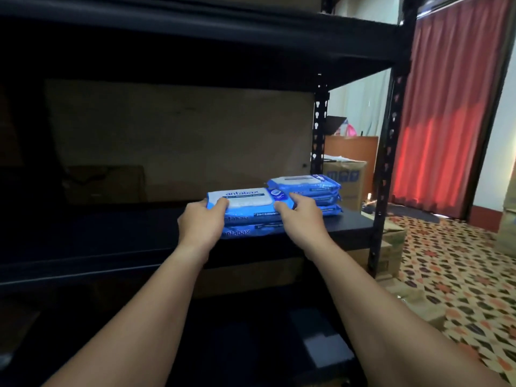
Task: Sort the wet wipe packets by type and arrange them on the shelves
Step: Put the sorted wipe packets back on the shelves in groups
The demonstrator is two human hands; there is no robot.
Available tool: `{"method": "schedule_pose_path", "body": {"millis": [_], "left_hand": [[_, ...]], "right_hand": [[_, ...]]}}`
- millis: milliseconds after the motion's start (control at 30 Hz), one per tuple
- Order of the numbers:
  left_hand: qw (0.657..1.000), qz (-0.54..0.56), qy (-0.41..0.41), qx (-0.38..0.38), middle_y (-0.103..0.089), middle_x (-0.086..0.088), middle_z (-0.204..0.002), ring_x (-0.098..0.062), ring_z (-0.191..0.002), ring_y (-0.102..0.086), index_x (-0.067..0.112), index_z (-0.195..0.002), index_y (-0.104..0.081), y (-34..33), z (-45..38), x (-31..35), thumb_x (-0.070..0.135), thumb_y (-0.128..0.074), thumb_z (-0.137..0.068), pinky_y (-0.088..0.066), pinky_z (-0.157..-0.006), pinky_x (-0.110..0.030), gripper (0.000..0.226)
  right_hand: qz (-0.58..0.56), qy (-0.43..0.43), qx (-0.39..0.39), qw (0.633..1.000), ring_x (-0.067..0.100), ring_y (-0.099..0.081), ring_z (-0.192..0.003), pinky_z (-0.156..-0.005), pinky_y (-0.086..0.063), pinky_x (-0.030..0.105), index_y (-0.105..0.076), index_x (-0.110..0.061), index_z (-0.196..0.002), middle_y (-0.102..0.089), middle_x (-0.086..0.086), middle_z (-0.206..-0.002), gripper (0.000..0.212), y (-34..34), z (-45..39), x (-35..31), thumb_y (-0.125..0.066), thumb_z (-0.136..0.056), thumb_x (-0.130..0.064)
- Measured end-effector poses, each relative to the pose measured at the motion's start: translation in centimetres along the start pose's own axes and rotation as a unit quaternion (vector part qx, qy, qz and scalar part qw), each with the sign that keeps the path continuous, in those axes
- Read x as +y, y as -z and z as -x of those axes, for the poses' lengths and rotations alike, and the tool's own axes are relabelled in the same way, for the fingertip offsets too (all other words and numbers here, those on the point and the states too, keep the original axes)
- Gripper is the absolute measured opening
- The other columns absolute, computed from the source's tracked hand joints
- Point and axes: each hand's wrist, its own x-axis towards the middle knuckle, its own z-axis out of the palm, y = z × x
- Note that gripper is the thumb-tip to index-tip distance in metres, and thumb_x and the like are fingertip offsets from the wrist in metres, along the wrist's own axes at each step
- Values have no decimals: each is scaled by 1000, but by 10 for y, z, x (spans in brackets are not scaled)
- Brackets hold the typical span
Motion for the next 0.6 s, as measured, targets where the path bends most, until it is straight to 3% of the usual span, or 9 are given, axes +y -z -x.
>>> {"method": "schedule_pose_path", "body": {"millis": [67, 133, 233, 300, 367, 433, 467, 533, 600], "left_hand": [[1000, -27, 12, -7, -68, -1, -111, -7, -77, -58, 18, -124, -68, 1, -14, -5, 44, -59, -95, -41, -72, -25, 41], [998, -57, 13, -21, -65, -3, -117, -16, -88, -61, 18, -116, -66, 3, -22, -11, 44, -60, -96, -38, -80, -26, 33], [993, -107, 1, -48, -58, -8, -141, -28, -129, -53, 11, -145, -51, 6, -33, -23, 58, -60, -93, -41, -99, -30, 71], [981, -183, -25, -63, -44, -12, -154, -33, -140, -40, 15, -158, -29, 9, -36, -27, 71, -60, -84, -37, -109, -36, 98], [939, -325, -104, -44, -20, -16, -164, -39, -146, -22, 31, -161, -10, 9, -36, -31, 79, -62, -76, -34, -112, -49, 110], [882, -422, -209, -35, -7, -8, -166, -37, -147, -12, 48, -157, -9, 2, -37, -32, 76, -63, -77, -36, -108, -56, 100], [865, -439, -240, -50, -12, -4, -165, -34, -146, -15, 49, -155, -15, -3, -39, -32, 72, -64, -80, -39, -107, -54, 92], [873, -421, -233, -79, -34, 0, -158, -28, -141, -27, 44, -151, -36, -12, -47, -30, 61, -68, -84, -44, -105, -50, 76], [890, -391, -219, -80, -49, 4, -147, -27, -133, -37, 39, -145, -49, -20, -61, -33, 55, -74, -83, -47, -103, -48, 69]], "right_hand": [[-1, -14, -33, 999, 28, -41, -140, -115, -33, 37, -41, -9, -152, -49, 10, -150, 60, -12, -8, 2, -57, -101, -36], [-11, -32, -66, 997, 28, -36, -144, -117, -31, 38, -35, -10, -155, -43, 9, -155, 67, -25, -17, 11, -56, -101, -42], [-86, -70, -120, 987, 22, -34, -146, -120, -30, 41, -23, -19, -160, -35, 0, -160, 81, -33, -27, 25, -63, -96, -47], [-128, -92, -160, 974, 18, -38, -144, -120, -32, 42, -15, -24, -161, -36, -3, -159, 94, -33, -34, 33, -73, -90, -44], [-121, -85, -170, 974, 15, -48, -135, -116, -37, 38, -16, -26, -161, -47, -3, -151, 97, -29, -39, 39, -78, -87, -38], [-70, -58, -98, 991, 19, -54, -126, -106, -42, 34, -28, -29, -157, -54, 1, -141, 83, -21, -45, 46, -75, -89, -33], [-36, -42, -37, 998, 23, -52, -127, -105, -41, 35, -34, -30, -154, -52, 4, -140, 74, -16, -49, 51, -72, -91, -30], [47, -21, 48, 998, 32, -38, -134, -111, -33, 40, -37, -32, -152, -39, 11, -145, 64, -6, -59, 64, -63, -95, -22], [134, -30, 66, 988, 39, -23, -138, -113, -29, 44, -27, -39, -155, -15, 14, -154, 72, 5, -68, 78, -61, -95, -18]]}}
